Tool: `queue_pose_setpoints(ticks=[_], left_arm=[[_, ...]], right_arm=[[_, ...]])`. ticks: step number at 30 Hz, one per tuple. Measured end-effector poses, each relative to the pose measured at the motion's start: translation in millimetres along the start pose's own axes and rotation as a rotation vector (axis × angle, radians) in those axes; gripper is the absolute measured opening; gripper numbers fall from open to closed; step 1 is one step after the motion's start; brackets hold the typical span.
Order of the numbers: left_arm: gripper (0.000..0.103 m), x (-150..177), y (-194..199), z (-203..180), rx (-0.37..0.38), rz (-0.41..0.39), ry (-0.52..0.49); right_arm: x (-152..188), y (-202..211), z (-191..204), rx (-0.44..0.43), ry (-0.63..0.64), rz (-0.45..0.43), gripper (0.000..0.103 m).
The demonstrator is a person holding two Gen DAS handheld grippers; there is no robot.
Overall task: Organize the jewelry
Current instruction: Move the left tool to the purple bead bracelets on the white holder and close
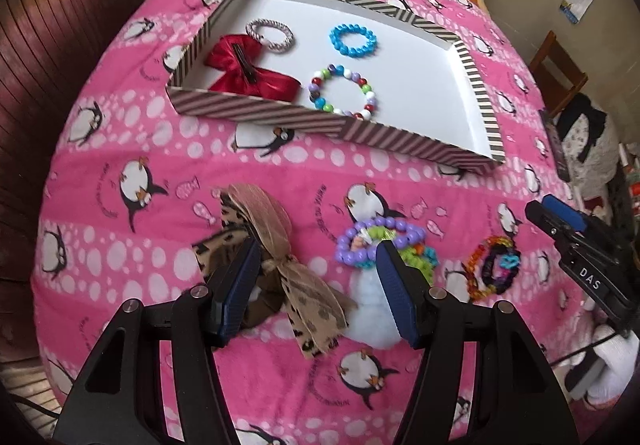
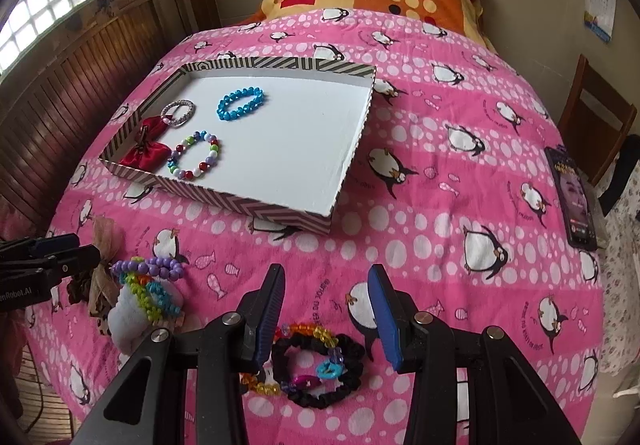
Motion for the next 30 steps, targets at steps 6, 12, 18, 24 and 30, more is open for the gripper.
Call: queue_pose_setpoints(ticks=[6, 12, 18, 24, 30], left_arm=[[0.071, 22.2, 3.0, -13.3, 0.101, 0.054, -0.027], [0.071, 37.7, -5.3, -35.9, 0.105, 0.076, -0.117], [0.071, 42.7, -18.9, -48.2, 0.098, 0.098, -0.143], [0.071, 42.0, -35.3, -50.3, 0.1, 0.104, -0.134], [0.025, 38.7, -37.7, -50.4, 0.12, 0.101, -0.15]], right_arm=[[14.8, 8.2, -7.0, -0.056, -0.011, 0.004, 0.041], [29.8, 14.8, -2.0, -0.146, -0.005, 0.027, 0.041], [19.4, 12.7, 36.3, -0.251, 0.084, 0.024, 0.041], [12.8, -10.4, 68.4, -0.309, 0.201, 0.073, 0.041], [8.5, -22.5, 69.4, -0.334, 0.19, 0.103, 0.041]])
Point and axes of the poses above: each gripper's, at about its wrist camera, not at the fingertips, and y roughly against the way its jaws point, z to its left, x to its underside, the point moved 10 cm from there along -y, roughly the way its jaws point, and after that the axes turned 5 degrees about -x, right-handed, at the moved point
